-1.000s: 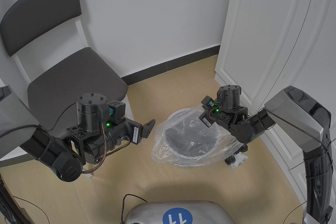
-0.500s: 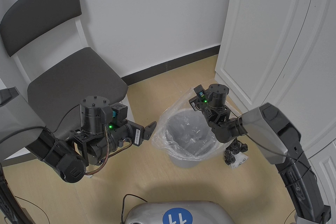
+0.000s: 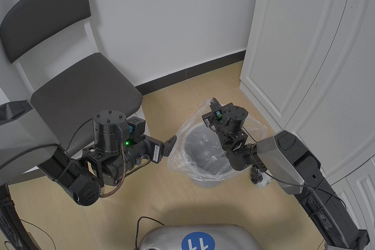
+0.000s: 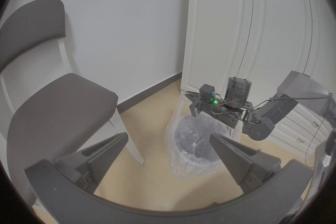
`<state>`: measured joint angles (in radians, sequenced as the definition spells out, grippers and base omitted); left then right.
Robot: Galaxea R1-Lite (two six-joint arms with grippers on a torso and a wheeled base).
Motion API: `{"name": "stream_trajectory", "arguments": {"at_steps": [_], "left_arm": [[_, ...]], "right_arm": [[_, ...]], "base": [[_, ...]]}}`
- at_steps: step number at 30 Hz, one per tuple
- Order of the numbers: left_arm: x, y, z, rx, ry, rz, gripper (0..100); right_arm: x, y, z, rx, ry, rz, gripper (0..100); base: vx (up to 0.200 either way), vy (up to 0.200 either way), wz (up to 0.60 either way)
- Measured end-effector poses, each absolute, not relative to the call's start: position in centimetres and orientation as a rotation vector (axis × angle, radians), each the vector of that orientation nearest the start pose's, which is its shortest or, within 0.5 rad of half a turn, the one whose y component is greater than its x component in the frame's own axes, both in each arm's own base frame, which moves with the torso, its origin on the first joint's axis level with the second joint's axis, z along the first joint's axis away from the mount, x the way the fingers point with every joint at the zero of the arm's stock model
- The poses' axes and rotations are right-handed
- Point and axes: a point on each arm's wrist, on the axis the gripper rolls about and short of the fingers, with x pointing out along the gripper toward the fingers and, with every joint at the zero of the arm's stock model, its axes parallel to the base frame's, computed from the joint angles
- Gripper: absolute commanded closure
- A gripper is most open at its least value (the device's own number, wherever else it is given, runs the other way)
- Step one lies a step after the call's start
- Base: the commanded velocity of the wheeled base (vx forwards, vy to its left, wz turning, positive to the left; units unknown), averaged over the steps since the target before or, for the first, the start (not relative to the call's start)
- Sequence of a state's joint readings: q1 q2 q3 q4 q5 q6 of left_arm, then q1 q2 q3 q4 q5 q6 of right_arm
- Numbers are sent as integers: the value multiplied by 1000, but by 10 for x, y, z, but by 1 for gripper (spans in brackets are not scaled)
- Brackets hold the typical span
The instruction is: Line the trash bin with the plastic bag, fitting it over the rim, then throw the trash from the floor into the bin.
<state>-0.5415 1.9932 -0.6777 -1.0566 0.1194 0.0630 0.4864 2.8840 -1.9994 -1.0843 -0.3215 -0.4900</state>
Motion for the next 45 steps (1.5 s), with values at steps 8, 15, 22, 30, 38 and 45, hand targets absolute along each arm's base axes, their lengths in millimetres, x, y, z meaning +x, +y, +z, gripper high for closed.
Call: {"name": "stream_trajectory", "arguments": {"at_steps": [8,15,22,30,38,45], "left_arm": [[292,-174,94,153,240,-413,0],[293,-176,93,148,219,-415,0],[293,-179,89,152,229,-423,0],[293,-180,87,153,234,-425,0],[292,-181,86,154,236,-428,0],[289,-186,80,162,253,-446,0]], "right_arm": [[491,264,16,-415,-282,159,0],[493,259,20,-419,-321,166,0],[493,257,26,-427,-348,148,0],[487,253,26,-456,-279,171,0],[453,236,2,-523,5,292,0],[414,212,24,-517,146,331,0]], "base": [[0,0,0],[0,0,0],[0,0,0],[0,0,0],[0,0,0],[0,0,0]]}}
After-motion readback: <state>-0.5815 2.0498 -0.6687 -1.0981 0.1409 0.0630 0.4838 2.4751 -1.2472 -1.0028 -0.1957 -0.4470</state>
